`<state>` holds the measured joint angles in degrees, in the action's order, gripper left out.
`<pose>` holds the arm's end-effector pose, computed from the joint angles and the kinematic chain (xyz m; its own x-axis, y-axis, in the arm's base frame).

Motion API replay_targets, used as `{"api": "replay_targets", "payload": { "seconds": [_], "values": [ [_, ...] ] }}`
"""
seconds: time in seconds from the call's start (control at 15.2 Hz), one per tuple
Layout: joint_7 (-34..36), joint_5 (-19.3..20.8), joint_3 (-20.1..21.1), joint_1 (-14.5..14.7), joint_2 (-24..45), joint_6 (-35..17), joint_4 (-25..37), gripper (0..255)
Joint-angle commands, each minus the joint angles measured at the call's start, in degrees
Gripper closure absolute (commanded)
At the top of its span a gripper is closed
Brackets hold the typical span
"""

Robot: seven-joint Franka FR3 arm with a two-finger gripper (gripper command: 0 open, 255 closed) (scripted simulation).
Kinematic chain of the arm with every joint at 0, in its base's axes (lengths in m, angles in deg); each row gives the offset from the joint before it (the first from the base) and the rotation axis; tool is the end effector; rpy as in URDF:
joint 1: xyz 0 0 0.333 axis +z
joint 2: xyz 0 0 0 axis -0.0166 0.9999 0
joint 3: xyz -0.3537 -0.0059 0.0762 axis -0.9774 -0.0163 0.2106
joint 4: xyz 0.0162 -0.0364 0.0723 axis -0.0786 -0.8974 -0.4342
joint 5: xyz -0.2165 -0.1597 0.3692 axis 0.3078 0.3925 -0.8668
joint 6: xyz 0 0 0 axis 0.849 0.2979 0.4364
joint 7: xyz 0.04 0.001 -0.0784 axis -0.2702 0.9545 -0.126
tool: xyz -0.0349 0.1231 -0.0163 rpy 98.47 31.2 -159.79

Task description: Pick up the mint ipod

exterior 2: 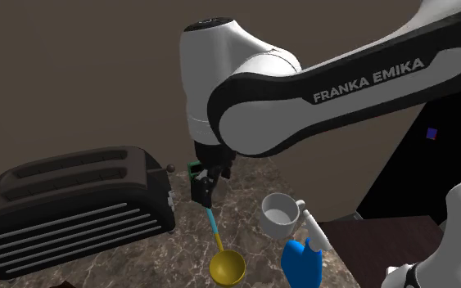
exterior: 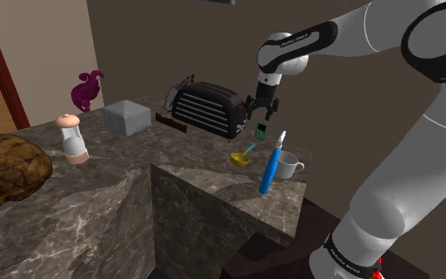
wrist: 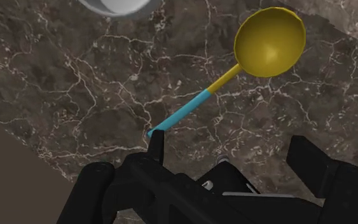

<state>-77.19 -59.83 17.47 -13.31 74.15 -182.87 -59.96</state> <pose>0.5448 -0.2109 0.4392 0.8721 -0.4892 -0.0130 -0.4893 -0.8716 -0.0304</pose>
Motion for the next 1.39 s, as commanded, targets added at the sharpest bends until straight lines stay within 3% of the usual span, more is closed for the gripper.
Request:
{"api": "replay_targets", "payload": {
  "seconds": [0.0,0.99,1.32],
  "values": [
    [-0.1,-0.4,-0.9,-0.8,3.9,-1.0,2.9,0],
    [-1.0,-5.8,-5.7,-9.4,31.4,-2.3,28.3,0],
    [-1.3,-6.3,-5.4,-9.7,33.1,-4.7,27.5,0]
  ]
}}
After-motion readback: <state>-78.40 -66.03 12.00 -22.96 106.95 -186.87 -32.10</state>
